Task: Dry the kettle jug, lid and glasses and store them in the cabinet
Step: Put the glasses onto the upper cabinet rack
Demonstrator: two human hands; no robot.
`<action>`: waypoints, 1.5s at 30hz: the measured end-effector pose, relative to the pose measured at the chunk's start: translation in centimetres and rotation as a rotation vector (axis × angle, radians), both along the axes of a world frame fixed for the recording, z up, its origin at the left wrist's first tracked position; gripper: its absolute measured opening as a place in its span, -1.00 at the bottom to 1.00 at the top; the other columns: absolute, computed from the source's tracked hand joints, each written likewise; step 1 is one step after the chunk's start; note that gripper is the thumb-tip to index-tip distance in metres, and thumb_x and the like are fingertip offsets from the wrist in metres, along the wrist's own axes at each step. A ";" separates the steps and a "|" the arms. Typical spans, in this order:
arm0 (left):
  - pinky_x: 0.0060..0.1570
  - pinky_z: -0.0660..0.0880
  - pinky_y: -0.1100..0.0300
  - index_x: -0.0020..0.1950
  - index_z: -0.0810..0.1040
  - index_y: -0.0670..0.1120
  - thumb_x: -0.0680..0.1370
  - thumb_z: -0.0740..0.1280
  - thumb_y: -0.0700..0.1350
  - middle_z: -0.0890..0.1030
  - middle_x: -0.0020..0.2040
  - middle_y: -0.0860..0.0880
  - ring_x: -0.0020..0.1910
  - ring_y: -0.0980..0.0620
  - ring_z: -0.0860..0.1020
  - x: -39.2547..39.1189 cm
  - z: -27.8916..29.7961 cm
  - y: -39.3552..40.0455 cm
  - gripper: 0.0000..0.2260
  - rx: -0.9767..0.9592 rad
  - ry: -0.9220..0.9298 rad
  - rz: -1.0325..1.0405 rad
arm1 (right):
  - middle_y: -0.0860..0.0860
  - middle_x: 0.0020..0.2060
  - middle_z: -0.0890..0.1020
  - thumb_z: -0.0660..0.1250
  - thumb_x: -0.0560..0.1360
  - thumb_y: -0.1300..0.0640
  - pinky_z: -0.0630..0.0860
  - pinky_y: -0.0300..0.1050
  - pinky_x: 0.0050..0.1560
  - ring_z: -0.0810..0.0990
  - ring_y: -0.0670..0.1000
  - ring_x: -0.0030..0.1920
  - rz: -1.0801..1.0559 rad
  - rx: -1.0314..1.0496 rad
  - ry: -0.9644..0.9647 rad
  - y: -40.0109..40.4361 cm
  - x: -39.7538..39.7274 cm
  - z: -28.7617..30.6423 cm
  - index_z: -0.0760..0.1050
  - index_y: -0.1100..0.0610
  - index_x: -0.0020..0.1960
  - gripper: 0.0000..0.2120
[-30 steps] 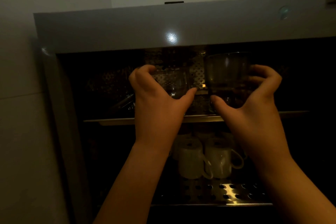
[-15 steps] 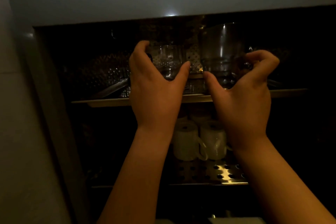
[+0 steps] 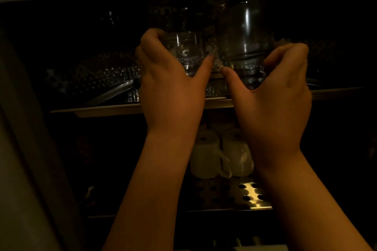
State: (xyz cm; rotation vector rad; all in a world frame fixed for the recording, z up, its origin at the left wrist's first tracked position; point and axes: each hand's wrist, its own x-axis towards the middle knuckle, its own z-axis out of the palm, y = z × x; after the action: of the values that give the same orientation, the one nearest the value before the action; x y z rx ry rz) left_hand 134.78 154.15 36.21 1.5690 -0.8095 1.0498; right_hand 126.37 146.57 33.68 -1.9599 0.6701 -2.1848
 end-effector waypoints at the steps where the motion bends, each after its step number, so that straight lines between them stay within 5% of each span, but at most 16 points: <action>1: -0.35 0.21 0.46 0.24 0.26 -0.16 0.42 0.39 0.22 0.39 0.24 -0.11 0.04 -0.02 0.52 0.0 -0.1 -0.1 -0.37 0.015 0.006 0.017 | -0.02 -0.13 0.37 0.36 0.41 -0.21 0.20 -0.41 -0.37 0.38 -0.07 -0.25 -0.004 0.003 0.013 -0.1 0.0 0.1 0.30 0.18 -0.01 -0.51; 9: -0.42 0.13 0.41 0.20 0.25 -0.14 0.41 0.40 0.24 0.40 0.20 -0.09 -0.03 -0.09 0.56 0.2 -0.6 -0.2 -0.38 0.119 0.004 0.096 | -0.05 -0.14 0.38 0.34 0.39 -0.24 0.13 -0.38 -0.42 0.34 -0.08 -0.28 -0.062 0.023 0.089 -0.4 -0.3 0.5 0.29 0.13 -0.03 -0.52; 13: -0.38 0.24 0.28 0.20 0.25 -0.15 0.42 0.38 0.23 0.38 0.20 -0.10 -0.06 -0.09 0.55 0.1 -0.5 -0.1 -0.40 0.143 0.005 0.100 | -0.01 -0.13 0.44 0.34 0.38 -0.25 0.07 -0.33 -0.44 0.33 -0.07 -0.29 -0.096 0.031 0.150 -0.5 -0.7 0.9 0.32 0.13 -0.01 -0.51; 21: -0.31 0.23 0.21 0.27 0.23 -0.18 0.44 0.34 0.25 0.37 0.25 -0.13 0.01 -0.12 0.54 -0.1 -0.2 -0.1 -0.36 0.189 0.063 0.120 | 0.08 0.08 0.49 0.39 0.36 -0.17 0.14 -0.23 -0.45 0.51 0.06 -0.13 -0.034 0.063 0.295 -1.7 -1.5 2.0 0.29 0.18 0.18 -0.41; 25: -0.29 0.26 0.19 0.30 0.20 -0.18 0.45 0.35 0.23 0.35 0.29 -0.13 0.07 -0.10 0.52 -0.3 0.0 -0.1 -0.34 0.215 0.093 0.102 | 0.13 0.14 0.44 0.39 0.39 -0.17 0.13 -0.34 -0.42 0.52 0.11 -0.06 -0.030 0.050 0.380 -2.3 -2.0 2.2 0.25 0.20 0.24 -0.37; 32: -0.03 0.42 0.02 0.34 0.19 -0.14 0.47 0.25 0.29 0.38 0.32 -0.10 0.14 -0.12 0.50 -0.4 -0.5 0.0 -0.35 0.251 0.085 0.132 | 0.09 0.04 0.52 0.40 0.40 -0.15 0.26 -0.17 -0.35 0.56 0.11 -0.10 -0.016 0.047 0.370 -2.1 -2.4 1.8 0.23 0.19 0.25 -0.36; 37: 0.32 0.19 -0.03 0.51 0.05 -0.13 0.56 0.11 0.26 0.26 0.47 -0.13 0.37 -0.10 0.33 -0.8 -2.0 0.3 -0.32 0.265 0.043 0.221 | -0.05 -0.26 0.46 0.34 0.43 -0.19 0.24 -0.24 -0.48 0.44 -0.04 -0.37 -0.023 0.046 0.364 -1.8 -2.6 1.2 0.20 0.22 0.28 -0.34; 41: 0.42 -0.01 0.05 0.55 -0.07 -0.11 0.59 0.02 0.22 0.12 0.53 -0.14 0.48 -0.07 0.15 -1.5 -3.6 0.7 -0.35 0.267 0.027 0.232 | -0.01 -0.23 0.48 0.26 0.51 -0.14 0.33 -0.18 -0.36 0.46 -0.02 -0.31 0.004 0.005 0.333 -1.3 -2.6 0.3 0.26 0.20 0.19 -0.52; 43: 0.42 -0.10 0.06 0.55 -0.04 -0.11 0.60 0.01 0.19 0.06 0.55 -0.14 0.51 -0.06 0.06 -1.8 -4.6 0.9 -0.38 0.268 -0.006 0.222 | 0.06 0.00 0.49 0.24 0.53 -0.07 0.42 -0.12 -0.07 0.51 0.03 -0.05 0.019 -0.021 0.307 -0.7 -2.8 -0.6 0.30 0.19 0.18 -0.62; 45: 0.45 -0.07 0.00 0.53 0.07 -0.12 0.60 0.05 0.14 0.07 0.54 -0.16 0.51 -0.08 0.05 -2.2 -5.5 1.0 -0.43 0.272 -0.070 0.200 | 0.11 0.24 0.40 0.21 0.54 0.02 0.28 -0.28 0.15 0.37 0.01 0.22 0.027 -0.058 0.309 0.0 -3.0 -1.7 0.34 0.18 0.22 -0.67</action>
State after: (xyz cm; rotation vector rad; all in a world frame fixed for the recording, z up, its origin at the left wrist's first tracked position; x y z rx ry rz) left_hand 132.53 155.16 30.67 1.8826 -0.8860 1.1810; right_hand 123.42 146.56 32.01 -2.3494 0.6193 -1.9238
